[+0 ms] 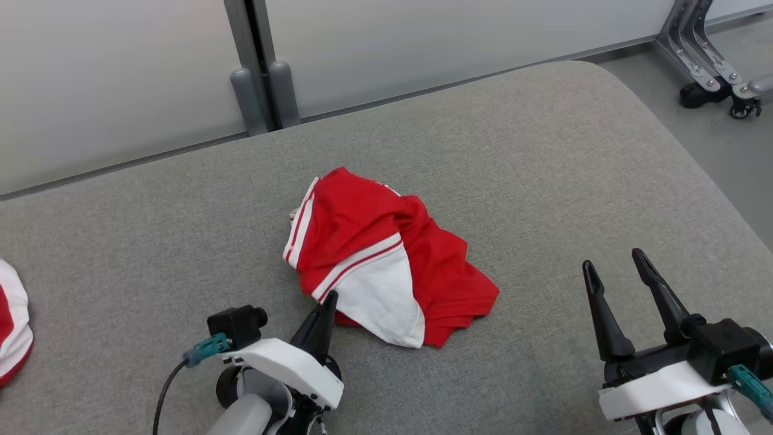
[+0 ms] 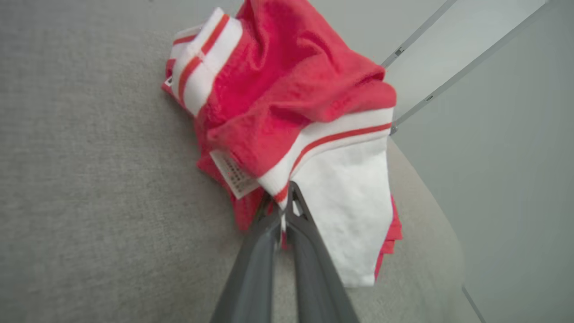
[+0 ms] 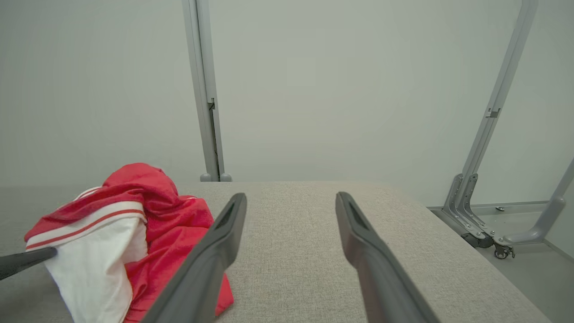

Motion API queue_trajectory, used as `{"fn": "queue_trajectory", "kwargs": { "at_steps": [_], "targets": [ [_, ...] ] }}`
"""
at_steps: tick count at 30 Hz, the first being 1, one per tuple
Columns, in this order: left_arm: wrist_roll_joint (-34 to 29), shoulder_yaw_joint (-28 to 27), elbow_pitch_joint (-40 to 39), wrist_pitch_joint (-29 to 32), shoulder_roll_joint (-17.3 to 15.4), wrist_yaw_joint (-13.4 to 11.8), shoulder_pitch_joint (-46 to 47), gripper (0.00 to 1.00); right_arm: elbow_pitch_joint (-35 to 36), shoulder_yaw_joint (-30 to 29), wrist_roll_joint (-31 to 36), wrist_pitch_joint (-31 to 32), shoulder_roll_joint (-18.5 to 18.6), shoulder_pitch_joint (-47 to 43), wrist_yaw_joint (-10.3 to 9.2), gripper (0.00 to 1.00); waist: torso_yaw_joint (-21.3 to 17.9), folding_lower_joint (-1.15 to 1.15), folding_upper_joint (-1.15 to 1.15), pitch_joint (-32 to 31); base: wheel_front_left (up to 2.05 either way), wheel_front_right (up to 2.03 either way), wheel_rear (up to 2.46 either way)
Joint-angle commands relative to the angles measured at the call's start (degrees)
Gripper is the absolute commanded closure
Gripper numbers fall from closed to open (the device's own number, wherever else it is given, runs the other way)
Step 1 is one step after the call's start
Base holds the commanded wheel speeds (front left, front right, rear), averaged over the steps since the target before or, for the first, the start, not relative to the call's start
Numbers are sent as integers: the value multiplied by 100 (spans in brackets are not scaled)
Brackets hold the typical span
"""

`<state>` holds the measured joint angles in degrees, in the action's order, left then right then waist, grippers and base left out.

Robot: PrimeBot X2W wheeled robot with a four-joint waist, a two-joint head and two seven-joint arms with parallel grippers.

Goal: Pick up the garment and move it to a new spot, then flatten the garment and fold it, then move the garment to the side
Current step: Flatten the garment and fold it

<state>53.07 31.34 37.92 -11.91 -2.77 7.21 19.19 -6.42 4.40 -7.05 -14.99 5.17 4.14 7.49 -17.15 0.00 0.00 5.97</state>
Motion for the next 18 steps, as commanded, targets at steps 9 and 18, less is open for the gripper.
{"fn": "queue_trajectory", "kwargs": {
  "at_steps": [9,18],
  "targets": [
    [818,-881,-3330,120,-1500,-66,-384,100,38,-75,-21,-29,24,-145,1,0,517,0,0,-191,0,0,0],
    [1557,-1776,-5400,1423,-2739,-657,290,100,-34,106,-40,-29,-21,3,1,0,601,0,0,-227,0,0,0]
  ]
}}
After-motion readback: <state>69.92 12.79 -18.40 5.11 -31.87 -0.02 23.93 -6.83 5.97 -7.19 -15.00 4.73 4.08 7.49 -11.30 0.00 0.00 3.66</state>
